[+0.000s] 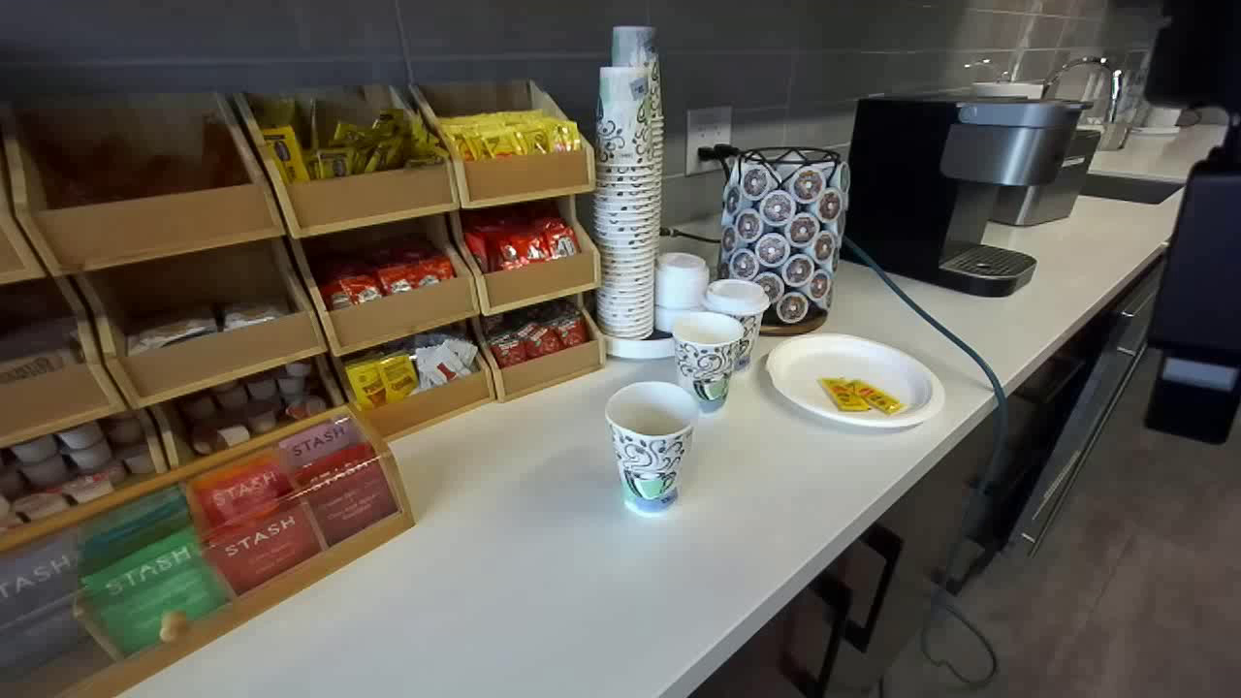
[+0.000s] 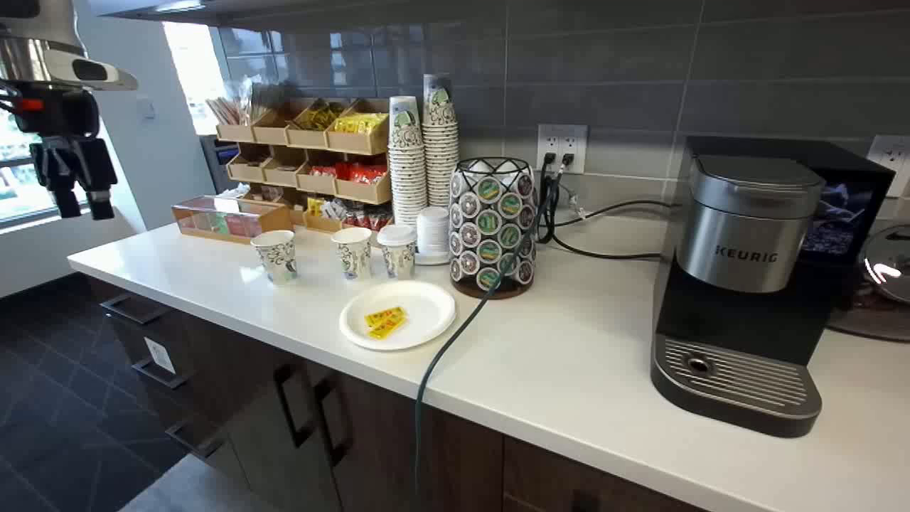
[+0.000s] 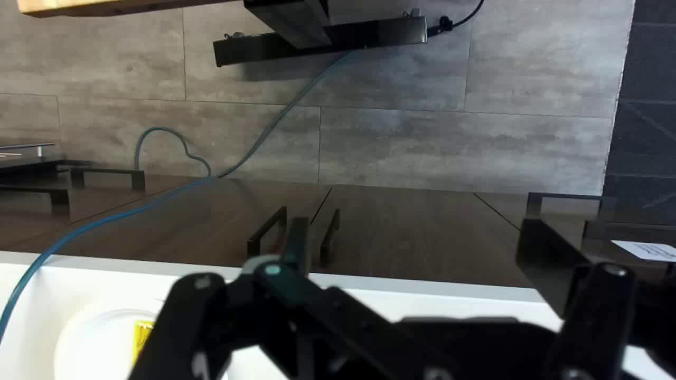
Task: Move the sachets from the plate to the cup in the middle
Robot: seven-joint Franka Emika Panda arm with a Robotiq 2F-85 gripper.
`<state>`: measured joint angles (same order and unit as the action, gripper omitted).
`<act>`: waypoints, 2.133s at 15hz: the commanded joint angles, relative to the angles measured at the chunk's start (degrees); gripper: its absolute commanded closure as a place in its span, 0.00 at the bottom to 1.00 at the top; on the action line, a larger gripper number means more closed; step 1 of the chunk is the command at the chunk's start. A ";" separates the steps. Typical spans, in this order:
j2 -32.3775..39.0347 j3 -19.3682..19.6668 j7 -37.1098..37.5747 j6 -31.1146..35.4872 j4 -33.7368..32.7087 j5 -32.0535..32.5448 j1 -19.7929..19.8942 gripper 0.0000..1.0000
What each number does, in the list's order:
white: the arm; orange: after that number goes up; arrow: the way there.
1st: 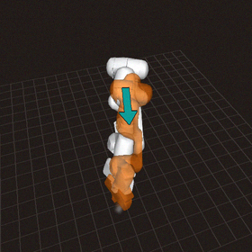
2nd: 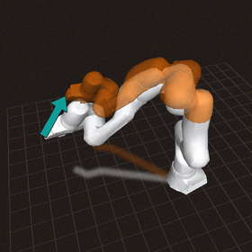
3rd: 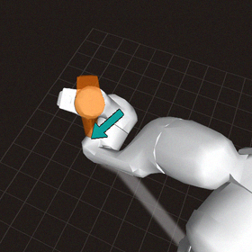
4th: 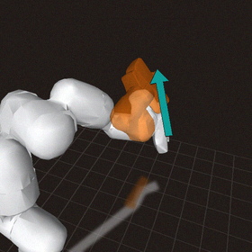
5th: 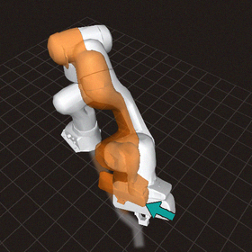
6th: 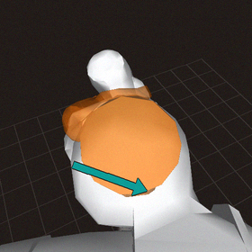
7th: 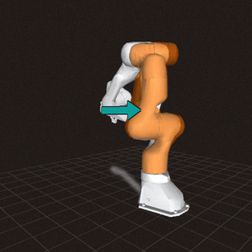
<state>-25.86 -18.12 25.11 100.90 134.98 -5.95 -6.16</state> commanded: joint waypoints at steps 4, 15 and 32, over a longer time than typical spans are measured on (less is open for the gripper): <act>0.14 0.76 0.30 -0.06 -0.07 0.33 -0.86 0.00; -10.89 16.53 -16.40 7.16 12.95 -1.59 3.71 0.00; -9.88 27.74 -26.72 17.06 17.63 -1.93 12.36 0.00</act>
<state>-35.83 10.28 -1.22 118.14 152.72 -7.44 5.46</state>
